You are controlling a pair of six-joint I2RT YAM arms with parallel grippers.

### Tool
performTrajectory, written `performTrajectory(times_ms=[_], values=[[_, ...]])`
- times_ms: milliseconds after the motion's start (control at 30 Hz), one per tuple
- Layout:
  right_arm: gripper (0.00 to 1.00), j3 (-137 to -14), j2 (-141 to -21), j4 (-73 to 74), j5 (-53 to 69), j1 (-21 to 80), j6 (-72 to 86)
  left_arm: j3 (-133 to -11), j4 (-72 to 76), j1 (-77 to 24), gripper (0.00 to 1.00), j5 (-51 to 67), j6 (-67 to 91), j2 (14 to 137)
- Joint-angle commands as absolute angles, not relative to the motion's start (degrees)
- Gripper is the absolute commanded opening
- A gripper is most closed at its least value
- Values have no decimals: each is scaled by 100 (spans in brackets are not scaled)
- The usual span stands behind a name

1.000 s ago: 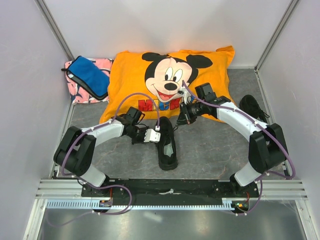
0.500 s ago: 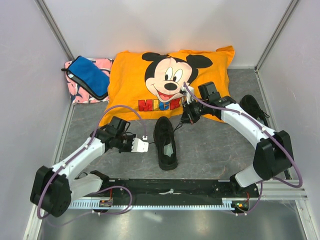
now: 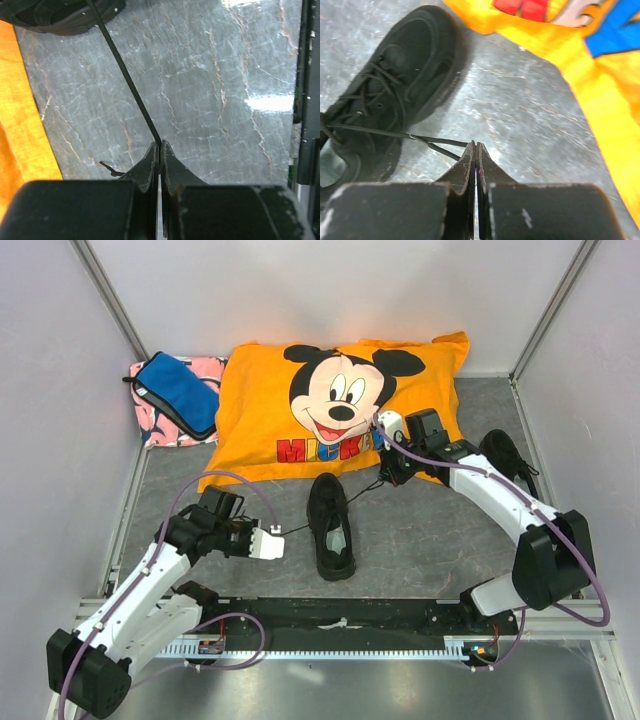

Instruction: Tie the shoes

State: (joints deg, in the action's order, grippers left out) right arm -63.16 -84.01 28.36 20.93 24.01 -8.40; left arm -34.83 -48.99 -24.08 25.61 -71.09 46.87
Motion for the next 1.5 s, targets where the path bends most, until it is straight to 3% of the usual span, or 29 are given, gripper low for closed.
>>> performTrajectory(times_ms=[0, 200, 333, 567, 767, 933, 1033, 1133, 1167, 1233, 1267, 1367, 1467], values=[[0, -6240, -7946, 2496, 1802, 2136, -1011, -3428, -5185, -2364, 2, 2514, -7163, 4579], [0, -6170, -8050, 2400, 2669, 2074, -985, -3752, -5037, -2373, 2, 3029, -6927, 4526], [0, -6258, -8130, 2076, 3084, 2311, -651, -4891, -4887, -2496, 2, 3866, -6479, 4886], [0, -6416, -8420, 1741, 3506, 2470, -123, -6731, -4571, -4057, 1, 4508, -5504, 6212], [0, -6363, -8420, 1600, 3656, 2479, 132, -7822, -3895, -4815, 1, 5052, -3465, 7891], [0, -6258, -8367, 1442, 3691, 2470, 228, -7402, -2331, -5123, 2, 5064, -1786, 8410], [0, -6205, -8376, 1310, 3770, 2470, 281, -7103, -1610, -5387, 10, 4195, -1459, 8472], [0, -6196, -8411, 1231, 3841, 2478, 299, -7241, -1836, -5537, 32, 3350, -1652, 8490], [0, -6196, -8420, 1213, 3850, 2479, 308, -7312, -1967, -5520, 45, 3175, -1644, 8455], [0, -6205, -8472, 1178, 3876, 2478, 308, -7470, -2538, -5432, 54, 3224, -1748, 8307], [0, -6205, -8481, 1169, 3876, 2479, 308, -7445, -2671, -5205, 73, 3461, -1819, 8001], [0, -6205, -8525, 1143, 3946, 2478, 308, -6953, -2838, -4486, 76, 4330, -1758, 7429], [0, -6196, -8534, 1116, 4034, 2479, 316, -6645, -3602, -3931, 72, 4386, -2669, 7014]])
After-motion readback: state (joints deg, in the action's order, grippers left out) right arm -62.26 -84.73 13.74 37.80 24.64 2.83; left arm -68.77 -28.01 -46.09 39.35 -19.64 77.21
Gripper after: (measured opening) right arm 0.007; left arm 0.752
